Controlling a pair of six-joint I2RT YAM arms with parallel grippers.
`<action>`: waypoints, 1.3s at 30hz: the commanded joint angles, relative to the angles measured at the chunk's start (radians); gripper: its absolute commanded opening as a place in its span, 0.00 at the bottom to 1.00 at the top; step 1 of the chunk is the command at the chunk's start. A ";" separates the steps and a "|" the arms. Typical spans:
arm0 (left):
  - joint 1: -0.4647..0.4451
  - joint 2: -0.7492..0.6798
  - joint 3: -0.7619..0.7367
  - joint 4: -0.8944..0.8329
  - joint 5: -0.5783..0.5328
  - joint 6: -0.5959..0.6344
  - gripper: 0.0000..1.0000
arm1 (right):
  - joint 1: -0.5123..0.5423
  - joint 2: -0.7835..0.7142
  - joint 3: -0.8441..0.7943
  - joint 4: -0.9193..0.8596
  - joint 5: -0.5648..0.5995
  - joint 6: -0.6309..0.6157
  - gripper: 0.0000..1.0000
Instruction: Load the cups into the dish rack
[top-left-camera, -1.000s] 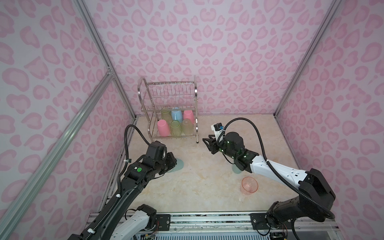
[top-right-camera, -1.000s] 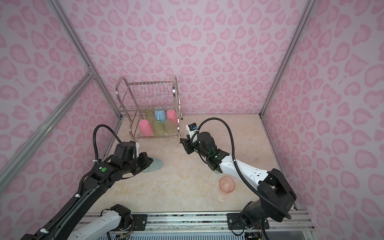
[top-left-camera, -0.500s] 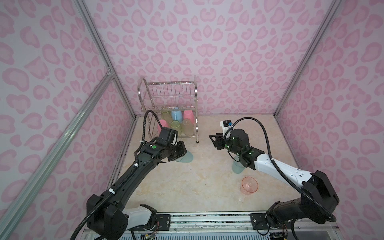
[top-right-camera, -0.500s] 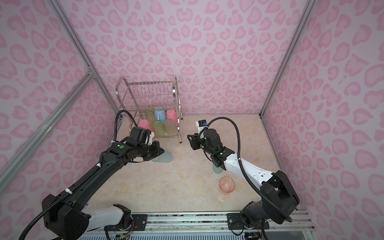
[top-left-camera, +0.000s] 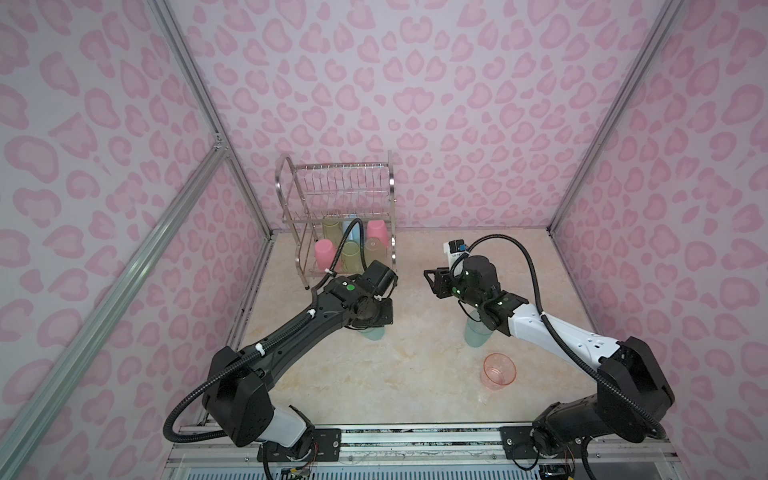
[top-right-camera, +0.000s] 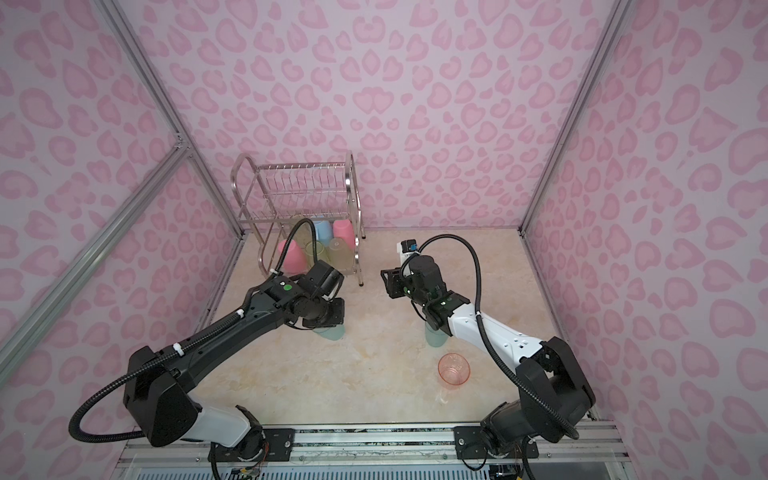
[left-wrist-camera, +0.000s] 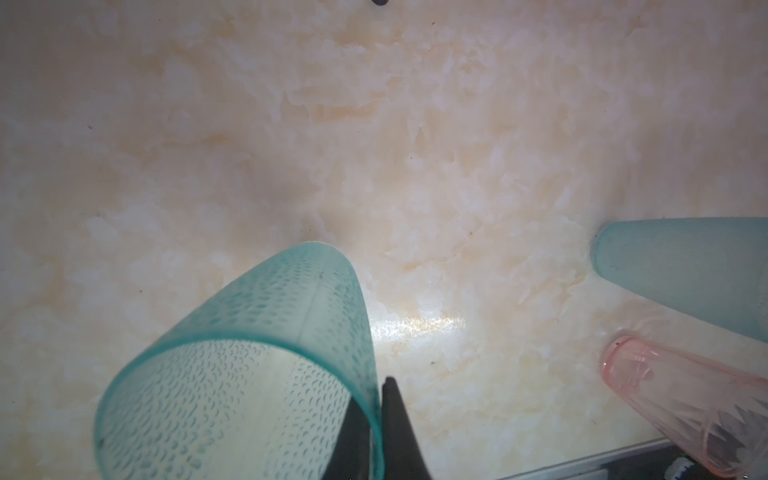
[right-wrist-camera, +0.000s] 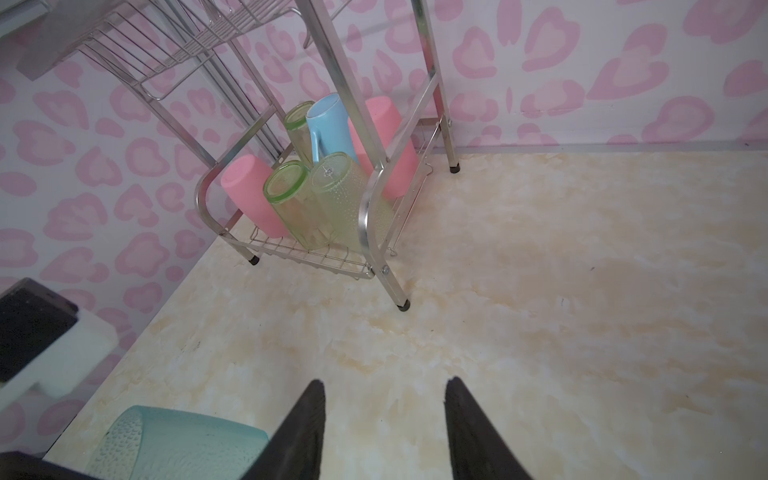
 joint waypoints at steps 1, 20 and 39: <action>-0.045 0.048 0.042 -0.048 -0.082 0.042 0.03 | -0.007 0.006 0.000 -0.008 0.013 0.002 0.47; -0.157 0.288 0.173 -0.056 -0.075 0.090 0.10 | -0.031 -0.163 -0.139 -0.097 0.180 -0.003 0.46; -0.173 0.258 0.265 -0.096 -0.104 0.119 0.56 | -0.032 -0.224 -0.132 -0.152 0.238 -0.072 0.48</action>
